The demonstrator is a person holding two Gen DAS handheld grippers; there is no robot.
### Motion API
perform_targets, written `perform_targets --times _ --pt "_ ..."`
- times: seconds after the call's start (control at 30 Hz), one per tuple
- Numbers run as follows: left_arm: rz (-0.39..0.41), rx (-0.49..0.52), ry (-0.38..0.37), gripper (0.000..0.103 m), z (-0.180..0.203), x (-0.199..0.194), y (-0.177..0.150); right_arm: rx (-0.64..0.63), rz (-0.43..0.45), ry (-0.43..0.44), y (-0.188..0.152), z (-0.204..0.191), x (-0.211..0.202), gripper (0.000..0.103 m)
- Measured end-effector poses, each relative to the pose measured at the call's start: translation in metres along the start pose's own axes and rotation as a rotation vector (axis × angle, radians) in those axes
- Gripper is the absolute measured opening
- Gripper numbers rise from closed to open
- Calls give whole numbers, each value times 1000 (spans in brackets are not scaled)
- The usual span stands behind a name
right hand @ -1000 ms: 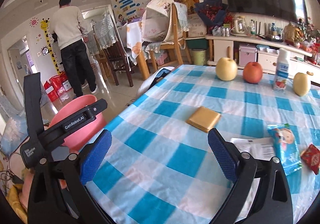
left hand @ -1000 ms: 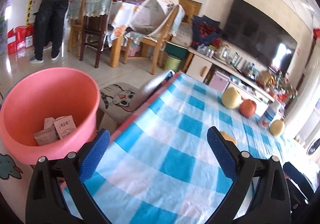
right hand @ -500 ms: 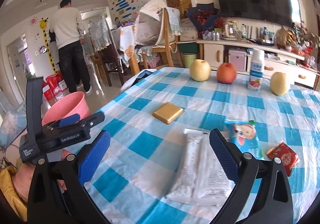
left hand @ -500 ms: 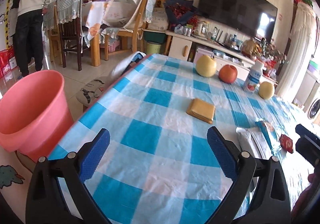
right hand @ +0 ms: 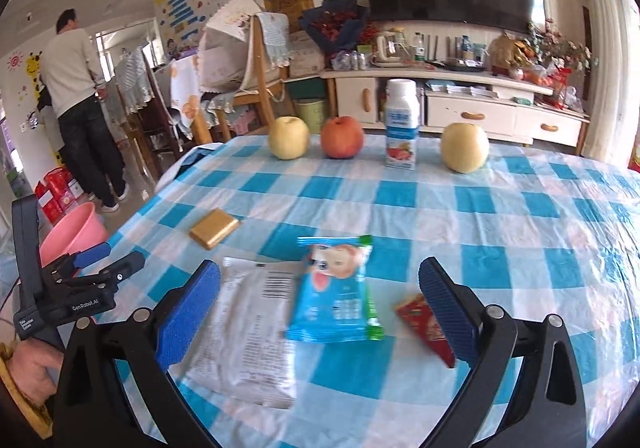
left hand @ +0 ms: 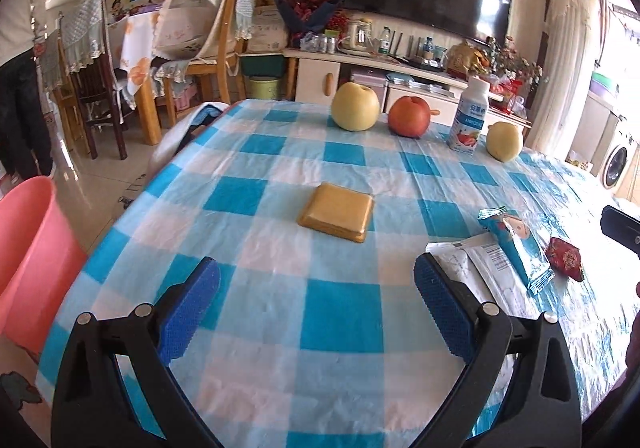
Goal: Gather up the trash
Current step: 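Grasp the yellow cheese slice with the left tool while the right tool grasps the red snack pouch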
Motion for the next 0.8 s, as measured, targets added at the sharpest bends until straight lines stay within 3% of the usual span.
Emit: perform_targets --times 0.23,0.37,0.8 --pt "-66 72 -22 98 19 46 13 29 -39 -18 5 31 4 98" --pt "-117 137 3 98 26 72 13 9 -71 -50 5 43 6 98" --pt "-190 120 -1 98 27 112 22 -34 -234 -55 -26 68 30 98"
Point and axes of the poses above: each gripper's, at about its wrist camera, not at the fingertips, and x roughly the way its jaws point, z to its right, y to its top, the point moved 6 cm from there along x, roughly the way its jaws point, and after that the axes turned 6 degrees about z, right-handed, at the moved point
